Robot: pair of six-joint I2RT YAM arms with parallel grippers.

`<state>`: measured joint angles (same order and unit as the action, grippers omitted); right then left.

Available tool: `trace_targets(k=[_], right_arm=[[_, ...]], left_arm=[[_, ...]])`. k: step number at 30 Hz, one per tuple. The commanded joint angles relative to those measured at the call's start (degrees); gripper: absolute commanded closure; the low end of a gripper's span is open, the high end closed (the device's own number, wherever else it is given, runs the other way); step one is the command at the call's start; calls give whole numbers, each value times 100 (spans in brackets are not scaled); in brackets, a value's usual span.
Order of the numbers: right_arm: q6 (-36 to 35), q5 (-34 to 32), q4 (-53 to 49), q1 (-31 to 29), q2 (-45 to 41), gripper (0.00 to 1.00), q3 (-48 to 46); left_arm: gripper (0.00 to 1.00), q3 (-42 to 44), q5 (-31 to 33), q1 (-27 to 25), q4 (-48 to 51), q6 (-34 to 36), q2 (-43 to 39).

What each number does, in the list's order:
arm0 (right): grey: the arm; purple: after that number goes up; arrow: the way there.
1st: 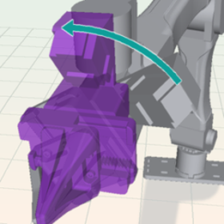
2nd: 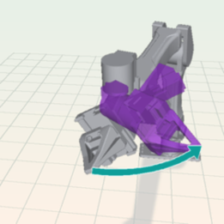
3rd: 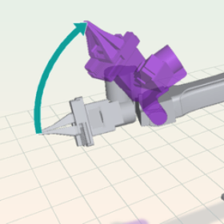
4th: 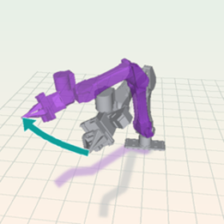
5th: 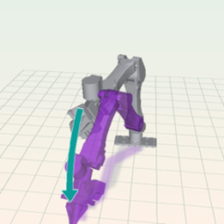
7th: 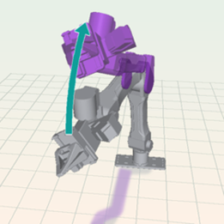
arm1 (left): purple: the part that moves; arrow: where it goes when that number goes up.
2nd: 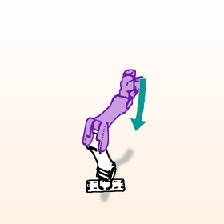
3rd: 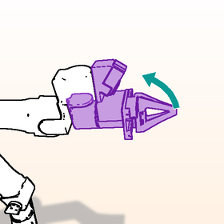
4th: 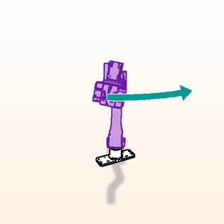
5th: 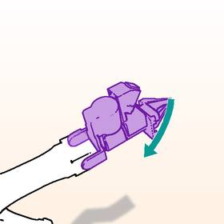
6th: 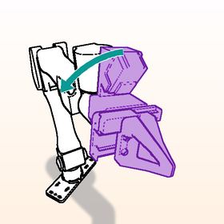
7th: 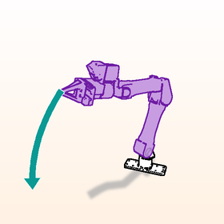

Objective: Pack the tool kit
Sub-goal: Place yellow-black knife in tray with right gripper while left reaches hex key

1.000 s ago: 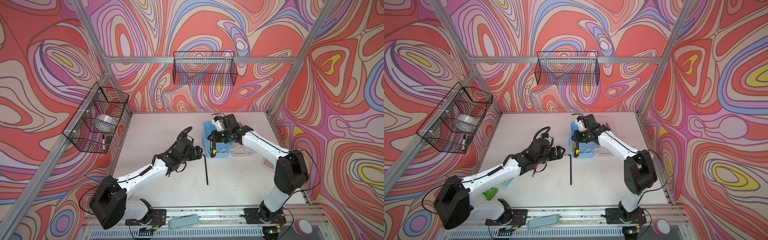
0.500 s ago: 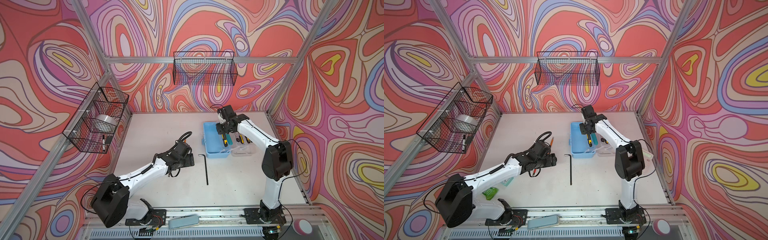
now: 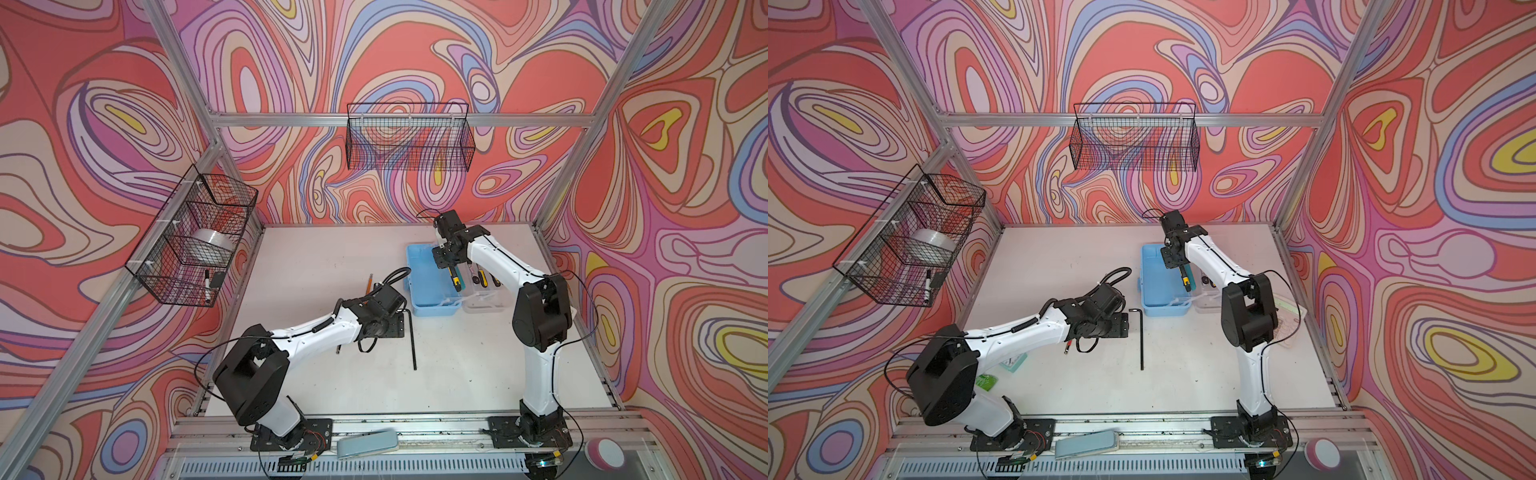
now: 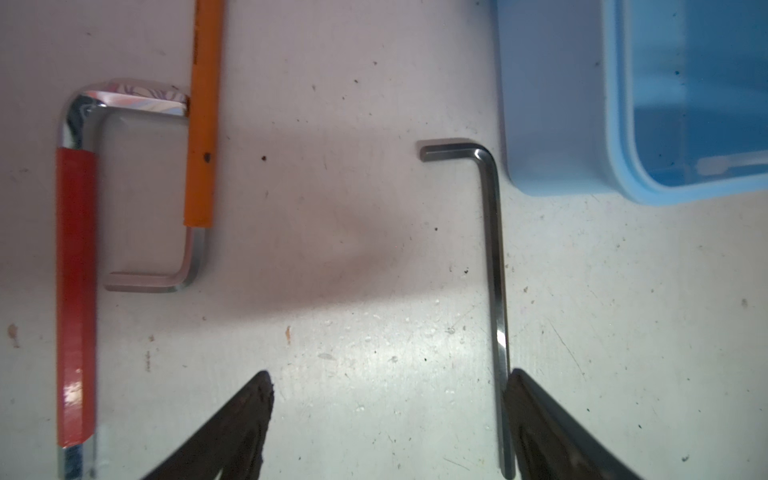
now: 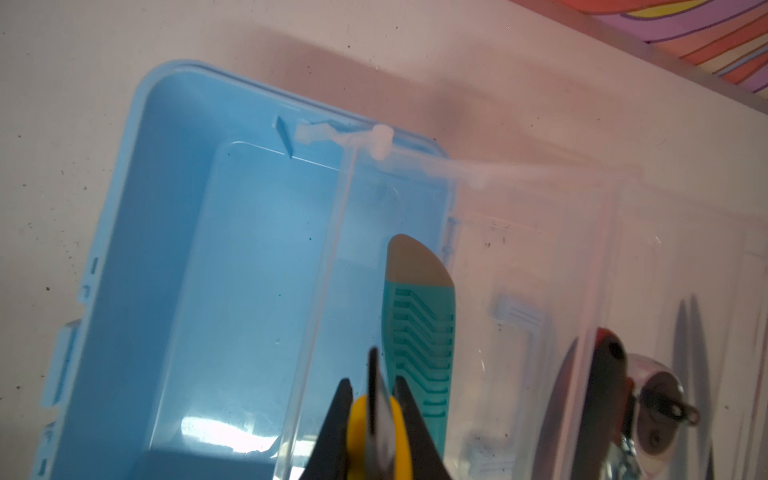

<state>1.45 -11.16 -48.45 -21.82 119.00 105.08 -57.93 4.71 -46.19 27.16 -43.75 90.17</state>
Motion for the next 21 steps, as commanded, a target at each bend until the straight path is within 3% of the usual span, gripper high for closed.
trace_targets(k=[1, 10, 14, 21], right_arm=[[133, -210, -51, 14, 279, 89, 84], [478, -95, 54, 12, 283, 74, 34], [513, -85, 151, 14, 161, 61, -168], [572, 85, 275, 16, -13, 58, -343]], left_arm=[[16, -217, -241, -155, 44, -93, 245], [26, -559, -555, -433, -146, -487, 950], [29, -710, -571, -472, -153, -578, 1144], [31, -872, -592, -488, -118, -607, 1341]])
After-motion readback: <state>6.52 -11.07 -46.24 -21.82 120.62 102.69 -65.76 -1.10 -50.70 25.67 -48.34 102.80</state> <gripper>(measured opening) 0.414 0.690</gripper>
